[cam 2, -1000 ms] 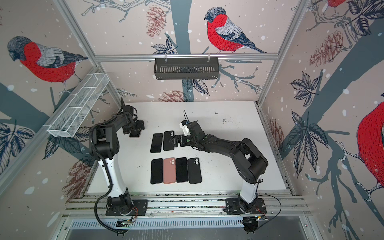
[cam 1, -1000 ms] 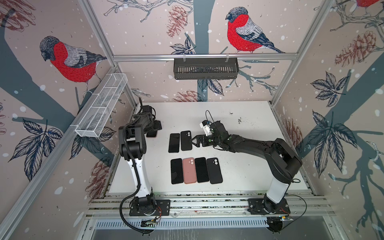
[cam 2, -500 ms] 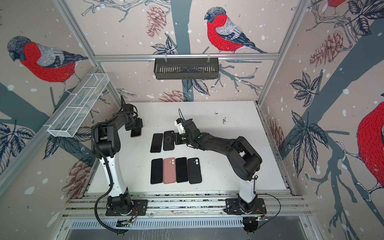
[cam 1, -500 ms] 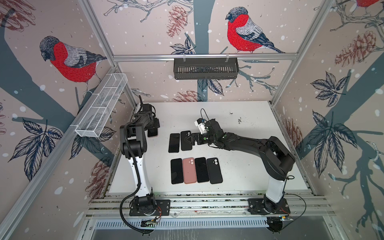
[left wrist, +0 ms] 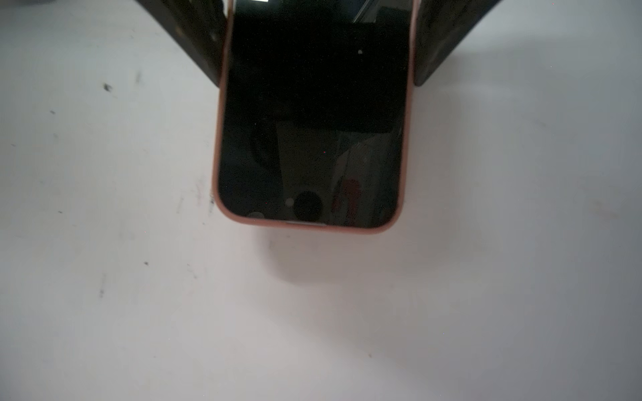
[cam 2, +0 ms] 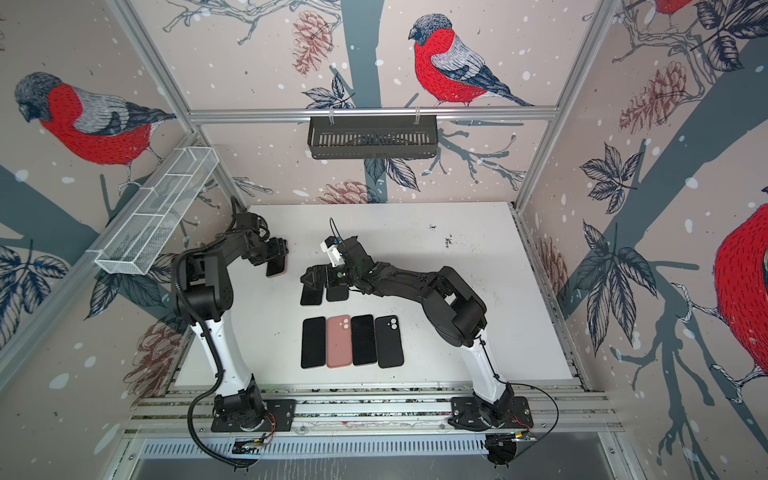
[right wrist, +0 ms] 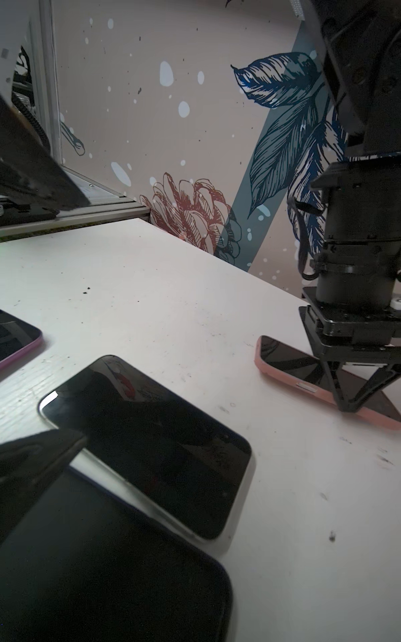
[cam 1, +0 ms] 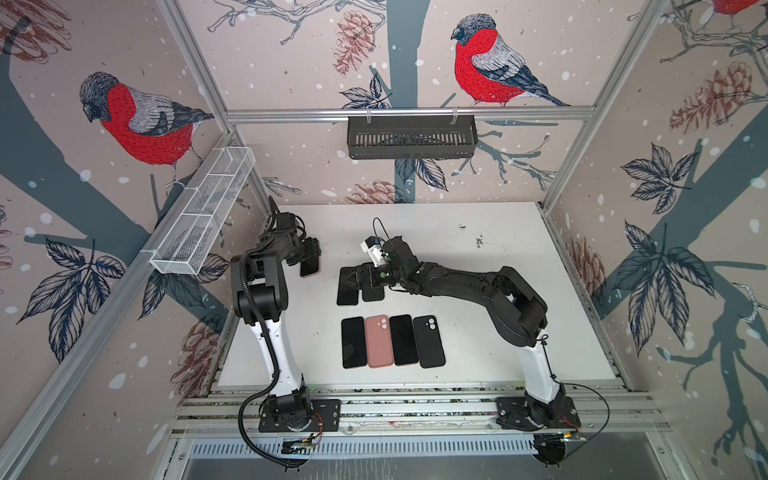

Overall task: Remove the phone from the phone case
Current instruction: 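Lift the pink-cased phone with the left gripper toward the approaching right gripper, then grasp the pink-cased phone with the right gripper and open the left gripper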

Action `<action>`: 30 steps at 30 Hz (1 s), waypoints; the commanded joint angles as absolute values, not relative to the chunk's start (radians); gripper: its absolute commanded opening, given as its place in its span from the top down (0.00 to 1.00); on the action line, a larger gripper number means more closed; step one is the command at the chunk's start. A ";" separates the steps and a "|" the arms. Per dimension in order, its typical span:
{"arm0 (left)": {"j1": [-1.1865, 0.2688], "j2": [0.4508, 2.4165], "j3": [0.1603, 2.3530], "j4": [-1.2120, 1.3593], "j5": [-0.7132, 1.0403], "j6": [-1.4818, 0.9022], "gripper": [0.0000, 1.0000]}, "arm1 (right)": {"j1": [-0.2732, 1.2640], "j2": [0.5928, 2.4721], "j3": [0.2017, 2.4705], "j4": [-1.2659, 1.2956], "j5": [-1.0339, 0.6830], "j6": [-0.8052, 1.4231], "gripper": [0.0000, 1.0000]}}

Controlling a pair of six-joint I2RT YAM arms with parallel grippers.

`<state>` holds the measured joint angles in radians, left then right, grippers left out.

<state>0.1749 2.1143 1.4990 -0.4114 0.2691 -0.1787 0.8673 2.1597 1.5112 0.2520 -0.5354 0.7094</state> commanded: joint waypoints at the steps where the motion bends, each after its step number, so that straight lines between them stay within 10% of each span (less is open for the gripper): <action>1: 0.183 2.105 1.481 -0.525 0.454 -0.219 0.55 | 0.868 2.212 1.571 0.286 -0.579 0.724 0.00; 18: 0.113 1.812 1.256 -0.334 0.555 -0.340 0.61 | 0.863 2.403 1.811 0.221 -0.572 0.744 0.21; 30: -0.004 1.605 1.139 -0.218 0.479 -0.410 0.63 | 0.832 2.376 1.785 0.221 -0.571 0.774 0.82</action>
<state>0.0120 1.6524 1.1557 -0.3023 0.4698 -0.3866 0.8391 2.4039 1.8095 0.2115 -0.5808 0.7586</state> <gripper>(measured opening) 0.748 0.190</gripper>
